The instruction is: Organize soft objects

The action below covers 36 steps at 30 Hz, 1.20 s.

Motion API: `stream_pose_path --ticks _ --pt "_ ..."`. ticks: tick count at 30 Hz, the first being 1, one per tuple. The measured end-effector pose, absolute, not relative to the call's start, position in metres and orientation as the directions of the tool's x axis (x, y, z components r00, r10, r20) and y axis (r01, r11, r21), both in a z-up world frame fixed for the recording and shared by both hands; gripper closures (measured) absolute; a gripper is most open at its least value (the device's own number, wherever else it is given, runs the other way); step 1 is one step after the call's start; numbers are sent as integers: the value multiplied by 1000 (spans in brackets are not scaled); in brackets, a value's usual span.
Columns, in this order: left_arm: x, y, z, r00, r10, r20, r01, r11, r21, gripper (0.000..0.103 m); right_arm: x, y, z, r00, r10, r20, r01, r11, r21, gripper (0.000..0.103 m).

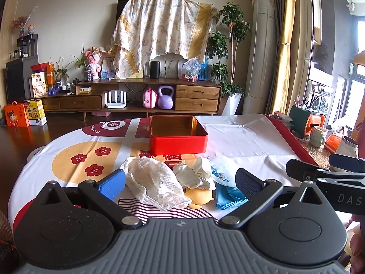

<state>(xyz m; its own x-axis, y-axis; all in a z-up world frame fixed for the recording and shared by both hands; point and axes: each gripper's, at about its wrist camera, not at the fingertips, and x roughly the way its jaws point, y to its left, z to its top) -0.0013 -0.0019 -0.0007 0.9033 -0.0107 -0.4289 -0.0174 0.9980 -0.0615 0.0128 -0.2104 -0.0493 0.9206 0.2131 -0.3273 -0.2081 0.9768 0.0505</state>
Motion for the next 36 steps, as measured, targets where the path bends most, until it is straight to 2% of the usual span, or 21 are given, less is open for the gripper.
stream_pose_path --ticks 36 --pt "5 1 -11 892 -15 -451 -18 997 -68 0 13 -209 -48 916 213 -340 -208 977 50 0"
